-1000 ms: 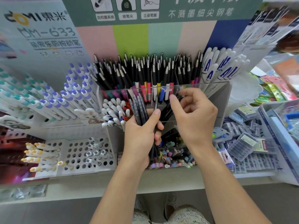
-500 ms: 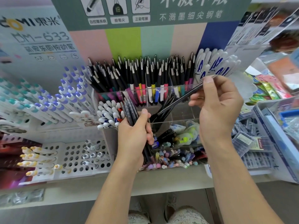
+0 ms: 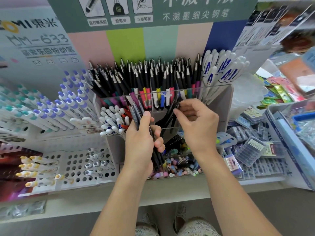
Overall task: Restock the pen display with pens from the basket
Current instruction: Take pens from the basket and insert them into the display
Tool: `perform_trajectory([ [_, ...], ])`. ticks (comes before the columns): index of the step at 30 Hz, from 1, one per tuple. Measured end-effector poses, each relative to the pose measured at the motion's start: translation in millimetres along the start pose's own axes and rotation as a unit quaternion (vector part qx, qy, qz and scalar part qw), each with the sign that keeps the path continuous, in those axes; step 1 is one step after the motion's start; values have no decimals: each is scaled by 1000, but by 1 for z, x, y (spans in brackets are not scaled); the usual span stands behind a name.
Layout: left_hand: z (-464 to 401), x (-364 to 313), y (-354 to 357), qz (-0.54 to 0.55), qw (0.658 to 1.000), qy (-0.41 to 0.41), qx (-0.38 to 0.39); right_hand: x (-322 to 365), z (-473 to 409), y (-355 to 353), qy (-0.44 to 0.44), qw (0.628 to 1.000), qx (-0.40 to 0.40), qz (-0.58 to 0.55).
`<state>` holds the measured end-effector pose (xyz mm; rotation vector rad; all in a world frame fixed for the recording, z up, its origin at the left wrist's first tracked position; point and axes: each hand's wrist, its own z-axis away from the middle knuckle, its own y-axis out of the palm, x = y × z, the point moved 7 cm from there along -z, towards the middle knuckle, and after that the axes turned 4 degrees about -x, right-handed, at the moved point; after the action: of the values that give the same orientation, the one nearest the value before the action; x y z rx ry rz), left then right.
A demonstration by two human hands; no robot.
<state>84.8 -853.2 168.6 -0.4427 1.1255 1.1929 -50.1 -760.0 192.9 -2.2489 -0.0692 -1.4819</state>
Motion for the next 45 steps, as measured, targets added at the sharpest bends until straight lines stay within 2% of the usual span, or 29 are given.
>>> perform_trajectory([
  [5,1,2,-2,-24,999,-7,24,-6,-1,-5,76,997,-26,-16],
  [8,1,0,-3,-30,999,-5,42,9,1,-16,78,996,-47,-21],
  [9,2,0,-2,-33,998,-2,46,15,1,-15,81,996,-22,-25],
  [11,2,-1,1,-47,997,7,56,26,3,-2,104,991,83,-31],
  [13,4,-2,7,-74,994,16,80,28,10,15,147,971,176,-66],
  [14,5,-3,9,-87,992,20,92,27,13,20,178,960,193,-101],
  [17,7,-3,12,-114,987,27,111,16,19,25,287,924,180,-176],
  [20,9,-5,13,-86,989,17,119,15,17,22,319,907,156,-226],
  [24,2,-10,0,-97,994,18,38,28,3,6,269,909,82,-308],
  [26,0,-10,-6,-103,994,28,19,31,-10,-10,214,918,21,-334],
  [29,0,-12,-10,-103,994,42,-5,32,-22,-29,100,957,-55,-266],
  [31,0,-14,-10,-95,995,41,-14,28,-18,-23,64,979,-35,-191],
  [34,-1,-14,-8,-77,996,32,-10,13,-4,-2,62,994,26,-87],
  [40,-3,-12,-8,-71,997,28,-9,4,5,20,14,999,34,18],
  [45,-5,-9,-9,-62,998,6,-3,11,5,25,-83,989,30,120],
])
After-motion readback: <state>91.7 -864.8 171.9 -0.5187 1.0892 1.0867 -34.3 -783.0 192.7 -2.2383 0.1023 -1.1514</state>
